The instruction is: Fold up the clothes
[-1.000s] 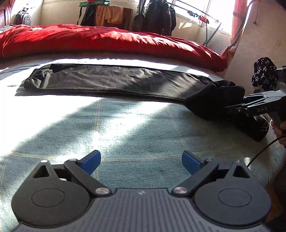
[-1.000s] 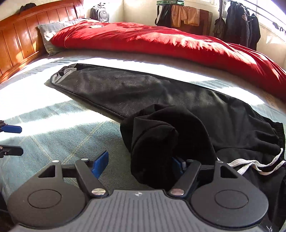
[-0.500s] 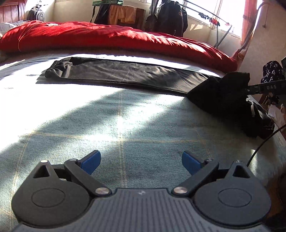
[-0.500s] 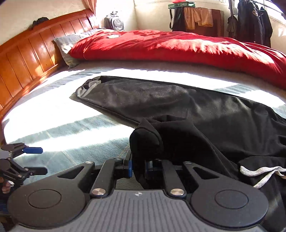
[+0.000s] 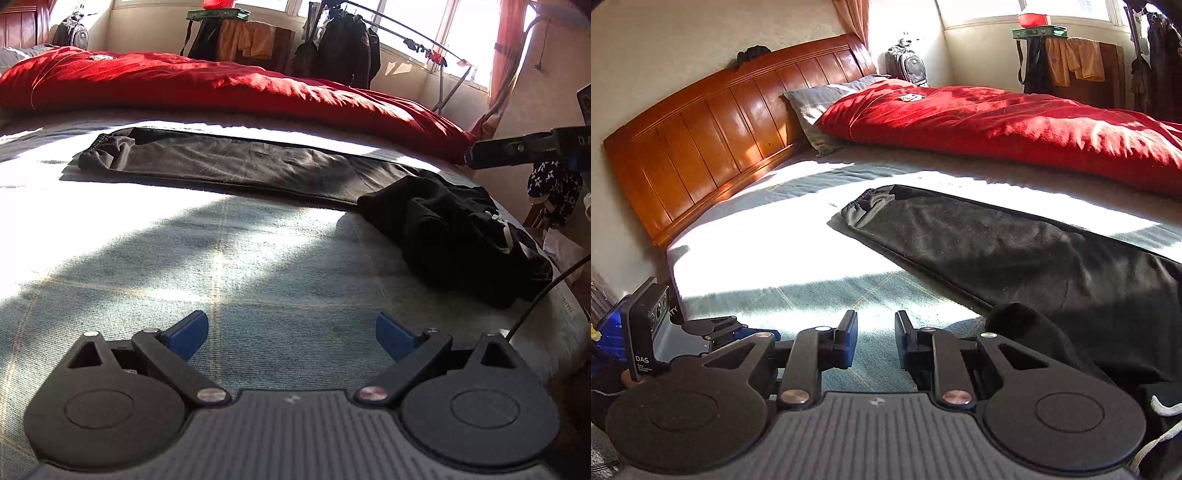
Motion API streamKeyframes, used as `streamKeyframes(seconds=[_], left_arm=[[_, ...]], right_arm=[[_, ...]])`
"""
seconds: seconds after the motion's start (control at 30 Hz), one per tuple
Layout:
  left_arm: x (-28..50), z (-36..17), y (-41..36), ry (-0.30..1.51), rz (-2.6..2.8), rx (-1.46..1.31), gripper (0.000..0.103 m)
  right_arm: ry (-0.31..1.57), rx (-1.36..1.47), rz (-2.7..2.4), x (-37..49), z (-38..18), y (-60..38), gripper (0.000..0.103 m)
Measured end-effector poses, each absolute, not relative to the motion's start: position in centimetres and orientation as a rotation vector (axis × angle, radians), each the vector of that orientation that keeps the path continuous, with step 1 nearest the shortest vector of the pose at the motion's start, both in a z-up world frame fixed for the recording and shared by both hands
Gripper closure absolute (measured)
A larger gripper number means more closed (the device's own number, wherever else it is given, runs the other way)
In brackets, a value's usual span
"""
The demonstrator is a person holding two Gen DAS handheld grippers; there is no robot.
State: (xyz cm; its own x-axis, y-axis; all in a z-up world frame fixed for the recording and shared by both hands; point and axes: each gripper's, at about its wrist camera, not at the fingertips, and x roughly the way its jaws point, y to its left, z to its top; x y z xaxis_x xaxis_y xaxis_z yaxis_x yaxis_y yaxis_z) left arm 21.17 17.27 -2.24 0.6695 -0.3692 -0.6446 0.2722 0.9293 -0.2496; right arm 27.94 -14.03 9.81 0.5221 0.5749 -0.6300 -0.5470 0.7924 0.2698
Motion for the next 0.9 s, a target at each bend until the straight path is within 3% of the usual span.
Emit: streamKeyframes(seconds=[0.1, 0.17, 0.43, 0.9], left_arm=[[22.1, -2.4, 16.2, 0.744, -0.422, -0.159, 0.012], [23.0, -2.5, 14.6, 0.744, -0.454, -0.144, 0.025], [26.7, -2.8, 7.8, 0.745, -0.547, -0.069, 0.041], [27.9, -2.7, 3.2, 0.794, -0.434, 0.216, 0.041]], right_arm=[[0.787, 0.041, 0.585, 26.6, 8.9, -16.4, 0.056], [0.803, 0.059, 0.529, 25.5, 8.0, -18.2, 0.055], [0.817, 0.272, 0.347, 20.6, 4.4, -25.7, 0.049], [0.81, 0.346, 0.298, 17.9, 0.9, -31.8, 0.037]])
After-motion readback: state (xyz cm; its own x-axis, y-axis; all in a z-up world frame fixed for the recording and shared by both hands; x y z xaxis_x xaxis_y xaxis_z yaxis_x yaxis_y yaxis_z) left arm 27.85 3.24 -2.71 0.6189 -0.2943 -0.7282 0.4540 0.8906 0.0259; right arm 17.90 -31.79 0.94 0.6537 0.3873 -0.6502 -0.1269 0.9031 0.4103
